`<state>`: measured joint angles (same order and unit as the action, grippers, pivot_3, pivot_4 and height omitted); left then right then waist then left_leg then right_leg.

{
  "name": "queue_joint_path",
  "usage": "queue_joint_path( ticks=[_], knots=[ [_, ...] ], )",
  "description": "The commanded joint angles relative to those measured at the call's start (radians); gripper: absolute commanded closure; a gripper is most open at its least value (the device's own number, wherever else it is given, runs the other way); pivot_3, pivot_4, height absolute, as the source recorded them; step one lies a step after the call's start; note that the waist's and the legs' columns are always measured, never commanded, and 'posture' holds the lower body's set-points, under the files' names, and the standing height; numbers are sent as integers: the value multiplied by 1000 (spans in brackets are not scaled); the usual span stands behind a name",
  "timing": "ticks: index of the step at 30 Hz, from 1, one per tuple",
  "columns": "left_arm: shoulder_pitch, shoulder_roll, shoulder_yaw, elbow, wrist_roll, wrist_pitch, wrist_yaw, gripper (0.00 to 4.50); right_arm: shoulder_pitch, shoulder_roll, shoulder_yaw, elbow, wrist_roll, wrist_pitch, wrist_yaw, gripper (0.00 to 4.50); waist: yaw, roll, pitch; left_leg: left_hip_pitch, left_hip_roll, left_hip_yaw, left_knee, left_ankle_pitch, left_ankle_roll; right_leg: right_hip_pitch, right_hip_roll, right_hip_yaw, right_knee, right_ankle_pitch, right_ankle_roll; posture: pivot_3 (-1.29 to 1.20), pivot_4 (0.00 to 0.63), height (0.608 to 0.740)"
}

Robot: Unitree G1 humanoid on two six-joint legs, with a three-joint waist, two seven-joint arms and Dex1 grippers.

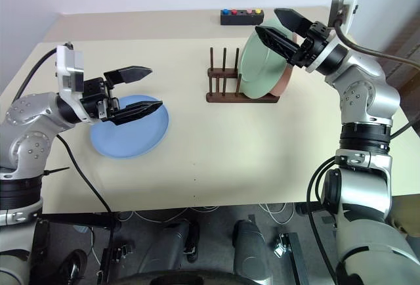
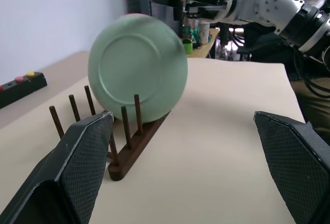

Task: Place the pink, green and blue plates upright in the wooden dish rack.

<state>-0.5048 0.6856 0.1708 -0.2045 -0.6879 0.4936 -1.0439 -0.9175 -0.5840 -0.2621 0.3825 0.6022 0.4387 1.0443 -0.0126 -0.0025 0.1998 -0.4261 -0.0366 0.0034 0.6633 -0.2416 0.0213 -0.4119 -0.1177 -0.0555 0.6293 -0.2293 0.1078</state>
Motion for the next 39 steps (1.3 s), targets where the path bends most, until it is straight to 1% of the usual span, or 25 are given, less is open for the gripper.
queue_joint_path(
  ticks=[1, 12, 15, 17, 19, 22, 23, 26, 28, 30, 32, 34, 36, 39],
  knots=[
    [-4, 9, 17, -16, -8, -13, -3, 0, -33, -5, -10, -3, 4, -19, 4, 14, 1, 0, 0, 0, 0, 0, 0, 0, 0, 0, 0, 0, 0, 0, 0, 0, 150, 735],
    [-6, 4, 15, -10, -5, -18, -2, 0, -31, -17, -25, -49, 37, -7, 20, 14, 1, 0, 0, 0, 0, 0, 0, 0, 0, 0, 0, 0, 0, 0, 0, 0, 150, 735],
    [-4, 8, 16, -4, 13, -25, 11, 0, -6, -38, -16, -94, 47, 3, 63, 14, 1, 0, 0, 0, 0, 0, 0, 0, 0, 0, 0, 0, 0, 0, 0, 0, 150, 735],
    [-3, 20, 27, 8, 15, -5, 28, 0, 19, -68, 2, -131, 53, 26, 122, 14, 3, 0, 0, 0, 0, 0, 0, 0, 0, 0, 0, 0, 0, 0, 0, 0, 150, 735],
    [6, 36, 50, 19, 13, 0, 32, 0, 51, -93, 17, -175, 54, 16, 182, 14, 3, 0, 0, 0, 0, 0, 0, 0, 0, 0, 0, 0, -1, 0, 0, 0, 150, 735],
    [9, 54, 87, 46, 10, -3, 50, 0, 103, -135, 69, -232, 6, -42, 261, 14, 0, 0, 0, 0, 0, 0, 0, 0, 0, 0, 0, 0, 0, 0, 0, 0, 150, 735],
    [6, 58, 97, 58, 8, 4, 61, 0, 117, -140, 80, -244, -7, -62, 272, 14, -1, 0, 0, 0, 0, 0, 0, 0, 0, 0, 0, 0, 0, 0, 0, 0, 150, 735],
    [-4, 67, 130, 99, -2, 36, 108, 0, 139, -143, 89, -280, 25, -24, 289, 14, -1, 0, 0, 0, 0, 0, 0, 0, 0, 0, 0, 0, 0, 0, 0, 0, 150, 735],
    [17, 92, 155, 125, 3, 84, 146, 0, 156, -145, 97, -311, 38, -6, 299, 14, 1, 0, 0, 0, 0, 0, 0, 0, 0, 0, 0, 0, 0, 0, 0, 0, 150, 735],
    [64, 121, 183, 136, 38, 82, 176, 0, 176, -146, 107, -341, 18, -30, 303, 14, -1, 0, 0, 0, 0, -1, 0, 0, 0, 0, 0, 0, 0, 0, 0, 0, 150, 735],
    [109, 166, 232, 142, 12, 154, 189, 0, 206, -166, 128, -372, -1, -43, 331, 14, -2, 0, 0, 0, 0, -1, 0, 0, 0, -1, 0, 0, 0, 0, 0, 0, 150, 735],
    [135, 218, 252, 171, 39, 194, 217, 0, 239, -188, 149, -385, -37, -90, 357, 14, 0, -1, 0, 0, 0, -1, 0, 0, 0, -1, -1, 0, 0, 0, 0, 0, 150, 735],
    [132, 266, 265, 254, 76, 247, 275, 0, 242, -189, 131, -387, 27, -20, 366, 14, 4, -1, 0, 0, 0, -1, 0, 0, 0, -1, -1, 0, 0, 0, 0, 0, 150, 735],
    [145, 305, 276, 320, 125, 246, 316, 0, 244, -180, 122, -380, 75, 23, 382, 14, 3, -1, 0, 0, 0, -1, 0, 0, -1, -1, -1, 0, -1, 0, 0, 0, 150, 735]
  ],
)
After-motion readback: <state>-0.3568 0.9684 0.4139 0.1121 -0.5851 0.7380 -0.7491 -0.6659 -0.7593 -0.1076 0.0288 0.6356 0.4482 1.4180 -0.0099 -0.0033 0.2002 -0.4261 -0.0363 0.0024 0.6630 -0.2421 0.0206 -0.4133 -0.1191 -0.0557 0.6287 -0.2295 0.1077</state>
